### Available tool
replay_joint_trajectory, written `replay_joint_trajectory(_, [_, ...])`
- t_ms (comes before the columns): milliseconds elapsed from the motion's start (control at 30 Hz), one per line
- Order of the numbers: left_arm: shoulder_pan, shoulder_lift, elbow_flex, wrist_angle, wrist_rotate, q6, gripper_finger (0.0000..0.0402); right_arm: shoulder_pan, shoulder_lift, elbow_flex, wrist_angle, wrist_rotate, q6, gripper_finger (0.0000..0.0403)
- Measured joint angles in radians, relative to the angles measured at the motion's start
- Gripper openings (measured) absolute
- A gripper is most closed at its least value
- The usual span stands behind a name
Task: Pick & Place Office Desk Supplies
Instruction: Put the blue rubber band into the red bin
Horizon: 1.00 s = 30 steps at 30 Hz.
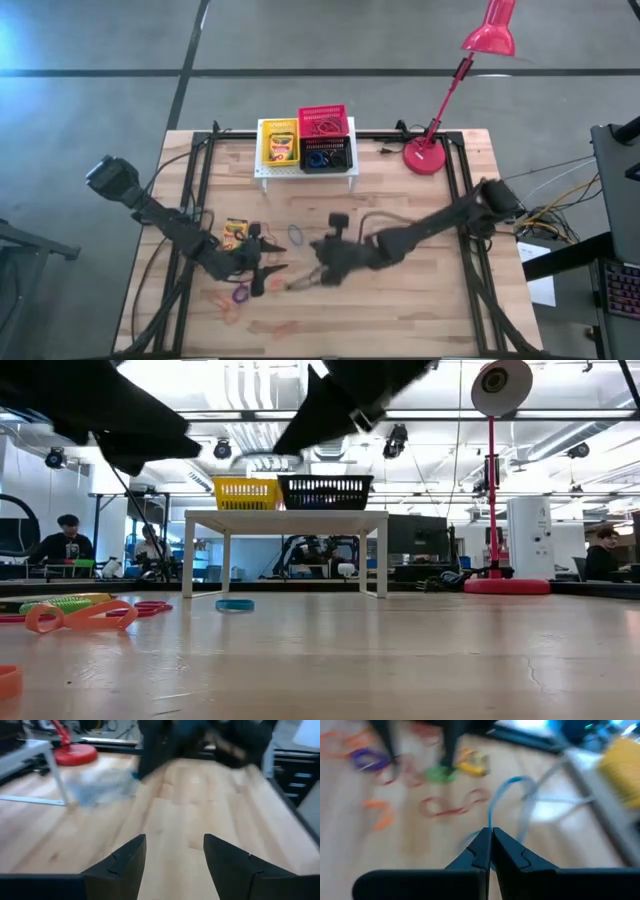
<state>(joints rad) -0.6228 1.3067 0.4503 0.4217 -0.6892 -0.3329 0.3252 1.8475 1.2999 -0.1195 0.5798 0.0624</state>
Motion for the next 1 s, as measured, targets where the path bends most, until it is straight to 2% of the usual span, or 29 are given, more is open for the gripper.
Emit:
replay_joint_trajectory(167, [0.066, 0.0, 0.0, -0.001, 0.0, 0.027, 0.0202, -0.133, -0.114, 0.0, -0.006, -0.016, -0.101, 0.0012])
replay_joint_trajectory(300, [0.096, 0.0, 0.0, -0.008, 0.0, 0.077, 0.0202, -0.275, -0.174, 0.002, -0.011, -0.12, -0.172, 0.0012])
replay_joint_trajectory(500, [0.13, 0.0, 0.0, -0.008, 0.0, 0.165, 0.0202, -0.529, -0.186, 0.002, -0.009, -0.306, -0.198, 0.0012])
replay_joint_trajectory(667, [0.15, 0.0, 0.0, -0.012, 0.0, 0.188, 0.0202, -0.702, -0.161, 0.001, 0.003, -0.373, -0.186, 0.0012])
replay_joint_trajectory(900, [0.152, 0.0, 0.0, -0.038, 0.0, 0.155, 0.0202, -0.835, -0.143, 0.002, 0.055, -0.464, -0.131, 0.0014])
replay_joint_trajectory(1000, [0.152, 0.0, 0.0, -0.044, 0.001, 0.132, 0.0202, -0.86, -0.143, 0.002, 0.081, -0.524, -0.098, 0.0029])
